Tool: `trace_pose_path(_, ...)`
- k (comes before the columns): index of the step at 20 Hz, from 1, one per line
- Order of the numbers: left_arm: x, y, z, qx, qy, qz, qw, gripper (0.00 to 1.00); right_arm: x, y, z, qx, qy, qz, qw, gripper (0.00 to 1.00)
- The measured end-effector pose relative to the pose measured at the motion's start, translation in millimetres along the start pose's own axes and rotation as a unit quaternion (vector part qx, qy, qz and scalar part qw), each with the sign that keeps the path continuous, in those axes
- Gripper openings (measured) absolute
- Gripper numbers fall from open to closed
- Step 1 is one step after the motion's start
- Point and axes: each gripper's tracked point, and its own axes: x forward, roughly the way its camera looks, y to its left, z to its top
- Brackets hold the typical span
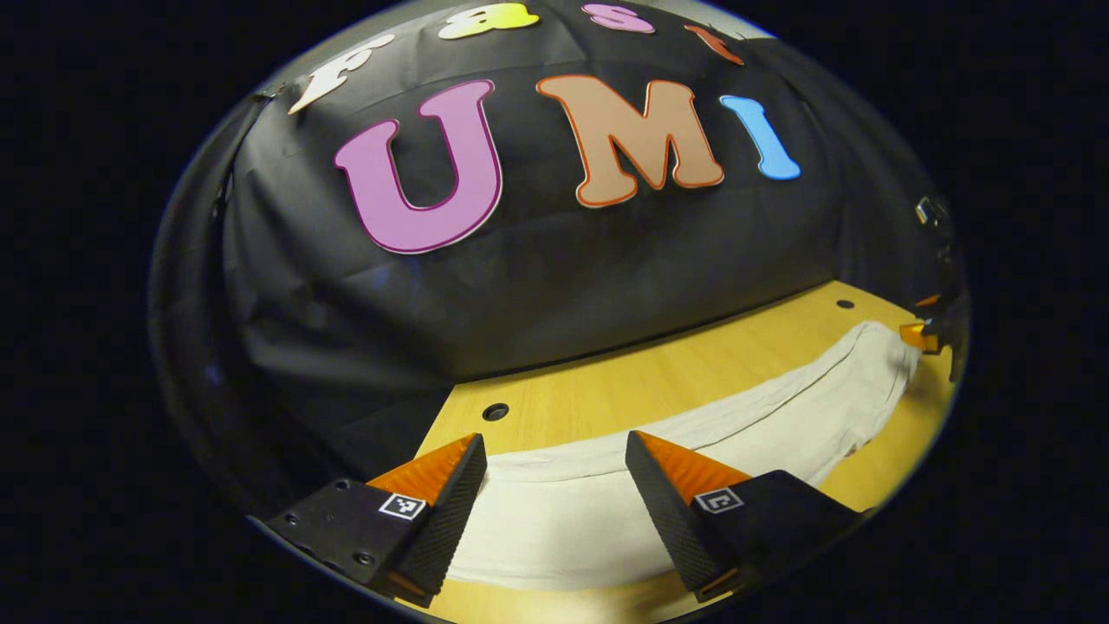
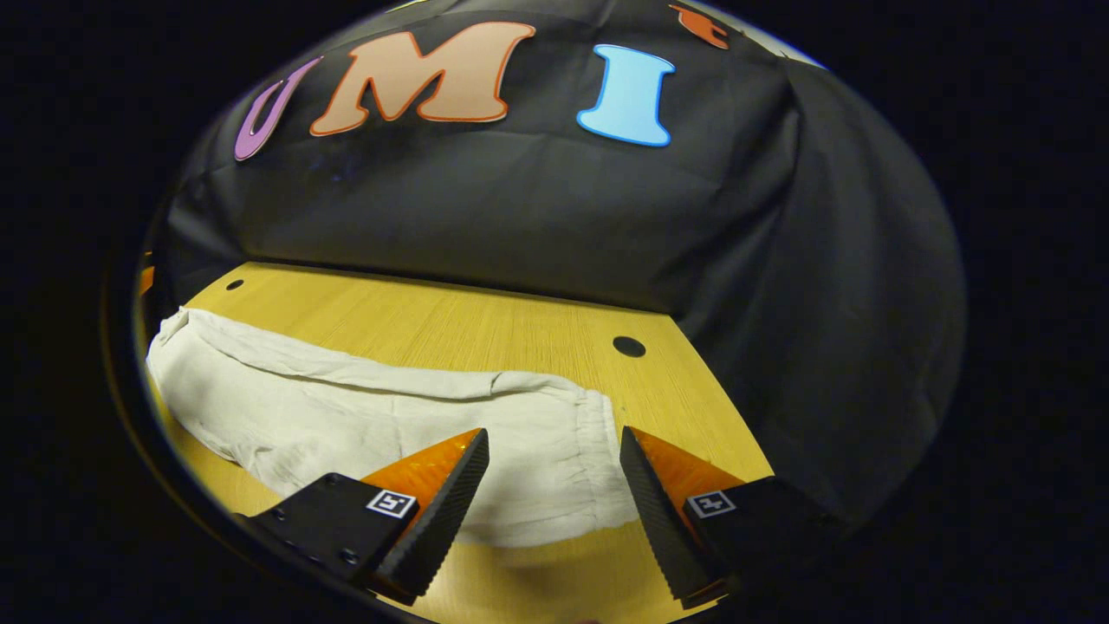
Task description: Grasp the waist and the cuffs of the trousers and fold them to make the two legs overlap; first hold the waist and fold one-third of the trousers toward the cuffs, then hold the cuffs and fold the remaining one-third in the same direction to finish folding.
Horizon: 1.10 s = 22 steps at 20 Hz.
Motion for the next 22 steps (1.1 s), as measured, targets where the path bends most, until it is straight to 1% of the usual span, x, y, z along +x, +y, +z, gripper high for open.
trace_pose_path(1, -1.6, -3.8, 15.1, -0.018, -0.012, -0.011, 1.000, 0.91, 1.0, -4.3, -6.2, 0.015, 0.008, 0.000, 1.000, 1.00)
trace_pose_path(2, -1.7, -6.2, 27.2, -0.032, -0.013, -0.018, 0.999, 0.95, 3.1, -8.1, -13.0, 0.033, 0.016, 0.001, 0.999, 1.00)
trace_pose_path(3, -7.1, -14.6, 28.6, -0.039, -0.008, -0.018, 0.999, 0.95, 5.3, -13.0, -18.4, 0.053, 0.023, 0.000, 0.998, 1.00)
trace_pose_path(4, -11.7, -20.4, 31.4, -0.040, -0.011, -0.018, 0.999, 0.96, 5.8, -17.3, -23.9, 0.077, 0.030, -0.001, 0.997, 0.98)
trace_pose_path(5, -16.0, -25.4, 33.9, -0.039, -0.016, -0.019, 0.999, 0.96, 6.8, -22.5, -29.7, 0.103, 0.039, -0.003, 0.994, 1.00)
trace_pose_path(6, -17.9, -31.0, 36.2, -0.035, -0.016, -0.020, 0.999, 0.96, 7.1, -27.1, -36.5, 0.130, 0.050, -0.005, 0.990, 0.98)
trace_pose_path(8, -25.0, -41.4, 33.1, -0.023, -0.018, -0.023, 0.999, 0.96, 9.1, -33.7, -50.3, 0.173, 0.067, -0.008, 0.983, 0.98)
trace_pose_path(9, -27.4, -42.6, 37.6, -0.017, -0.022, -0.023, 0.999, 0.96, 11.6, -35.2, -55.9, 0.186, 0.074, -0.010, 0.980, 0.99)
trace_pose_path(10, -28.4, -45.5, 37.4, -0.014, -0.018, -0.024, 0.999, 0.96, 17.4, -34.7, -62.8, 0.198, 0.081, -0.011, 0.977, 0.98)
trace_pose_path(13, -31.6, -45.7, 32.4, -0.006, -0.006, -0.018, 1.000, 0.96, 24.0, -30.7, -79.9, 0.229, 0.112, -0.001, 0.967, 0.97)
trace_pose_path(14, -33.0, -45.9, 33.8, -0.004, -0.006, -0.017, 1.000, 0.96, 24.0, -28.3, -81.5, 0.235, 0.116, 0.003, 0.965, 0.93)
trace_pose_path(15, -34.6, -46.7, 33.8, 0.001, -0.006, -0.016, 1.000, 0.96, 30.5, -28.7, -77.7, 0.231, 0.103, 0.002, 0.968, 0.86)
trace_pose_path(16, -35.6, -46.7, 35.0, 0.007, -0.007, -0.014, 1.000, 0.96, 25.2, -27.3, -84.5, 0.225, 0.114, 0.003, 0.968, 0.84)
trace_pose_path(17, -36.4, -47.4, 34.9, 0.012, -0.006, -0.014, 1.000, 0.96, 31.4, -33.1, -83.1, 0.210, 0.103, -0.005, 0.972, 0.84)
trace_pose_path(18, -36.6, -48.2, 34.6, 0.016, -0.003, -0.013, 1.000, 0.96, 26.9, -31.6, -86.4, 0.202, 0.112, 0.000, 0.973, 0.72)
trace_pose_path(19, -38.0, -49.6, 34.8, 0.017, -0.004, -0.014, 1.000, 0.96, 26.7, -31.5, -83.1, 0.194, 0.107, 0.001, 0.975, 0.62)
trace_pose_path(20, -38.2, -51.7, 34.5, 0.016, -0.003, -0.015, 1.000, 0.96, 29.6, -25.4, -87.9, 0.190, 0.115, 0.011, 0.975, 0.63)
trace_pose_path(21, -39.4, -53.9, 33.7, 0.013, -0.002, -0.016, 1.000, 0.96, 31.8, -23.9, -86.8, 0.191, 0.116, 0.017, 0.975, 0.46)
trace_pose_path(22, -39.1, -56.5, 32.8, 0.010, 0.000, -0.018, 1.000, 0.96, 31.8, -23.7, -87.0, 0.198, 0.121, 0.024, 0.972, 0.46)
